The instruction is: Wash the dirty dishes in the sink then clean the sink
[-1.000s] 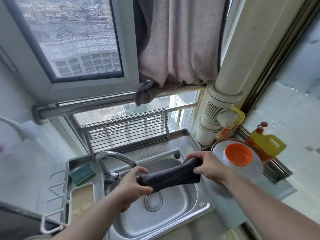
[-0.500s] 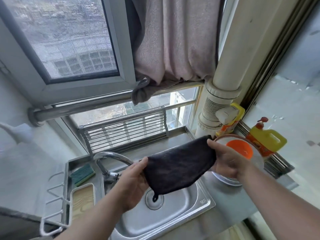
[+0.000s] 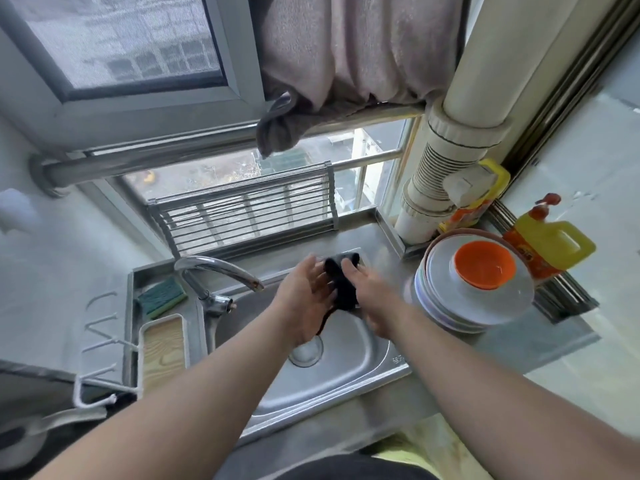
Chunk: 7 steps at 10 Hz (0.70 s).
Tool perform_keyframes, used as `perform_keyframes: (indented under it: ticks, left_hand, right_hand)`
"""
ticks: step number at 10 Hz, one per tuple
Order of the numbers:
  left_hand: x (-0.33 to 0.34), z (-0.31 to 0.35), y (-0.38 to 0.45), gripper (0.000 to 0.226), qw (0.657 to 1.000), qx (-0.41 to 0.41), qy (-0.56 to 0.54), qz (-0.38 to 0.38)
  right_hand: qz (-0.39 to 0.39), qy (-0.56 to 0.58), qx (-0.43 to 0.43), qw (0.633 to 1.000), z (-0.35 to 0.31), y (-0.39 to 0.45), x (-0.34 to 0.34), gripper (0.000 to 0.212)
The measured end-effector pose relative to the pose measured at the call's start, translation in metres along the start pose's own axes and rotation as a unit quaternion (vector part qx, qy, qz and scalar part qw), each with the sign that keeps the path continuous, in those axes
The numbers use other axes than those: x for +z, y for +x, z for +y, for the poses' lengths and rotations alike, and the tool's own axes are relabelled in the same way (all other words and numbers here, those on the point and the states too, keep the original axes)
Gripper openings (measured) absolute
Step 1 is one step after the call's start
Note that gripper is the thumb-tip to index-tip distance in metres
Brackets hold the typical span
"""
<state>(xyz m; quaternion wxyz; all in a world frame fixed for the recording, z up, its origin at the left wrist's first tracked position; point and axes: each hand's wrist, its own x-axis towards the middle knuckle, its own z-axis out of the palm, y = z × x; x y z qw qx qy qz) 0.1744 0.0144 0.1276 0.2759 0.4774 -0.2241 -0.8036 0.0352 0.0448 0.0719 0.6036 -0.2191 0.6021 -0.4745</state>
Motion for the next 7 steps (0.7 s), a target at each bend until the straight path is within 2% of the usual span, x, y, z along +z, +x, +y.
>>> perform_keyframes:
  ticks: [1, 2, 3, 4, 5, 6, 7]
  left_hand:
    - [0.007, -0.017, 0.004, 0.062, 0.989, -0.041, 0.112, -0.085]
    - [-0.005, -0.031, 0.017, 0.057, 0.990, -0.059, 0.114, -0.050]
    - [-0.024, -0.045, 0.035, 0.046, 0.991, -0.074, 0.111, 0.012]
    - [-0.038, -0.059, 0.051, 0.042, 0.990, -0.085, 0.102, 0.053]
    - [-0.048, -0.068, 0.062, 0.038, 0.987, -0.099, 0.081, 0.097]
    - [-0.056, -0.075, 0.069, 0.030, 0.980, -0.098, 0.083, 0.153]
    - [-0.072, -0.087, 0.076, 0.019, 0.963, -0.080, 0.091, 0.241]
  right_hand:
    - [-0.005, 0.058, 0.047, 0.997, 0.015, 0.008, 0.000, 0.032]
    - [0.027, 0.092, 0.109, 0.989, 0.032, 0.022, -0.014, 0.025]
    - [0.065, 0.059, 0.125, 0.988, 0.031, 0.043, -0.033, 0.030]
    - [0.058, -0.070, 0.074, 0.993, 0.000, 0.076, -0.058, 0.026]
    - [0.028, -0.229, -0.032, 0.973, -0.049, 0.120, -0.082, 0.018]
    - [0.019, -0.414, -0.112, 0.903, -0.092, 0.161, -0.095, 0.024]
    - [-0.014, -0.630, -0.123, 0.767, -0.088, 0.196, -0.103, 0.051]
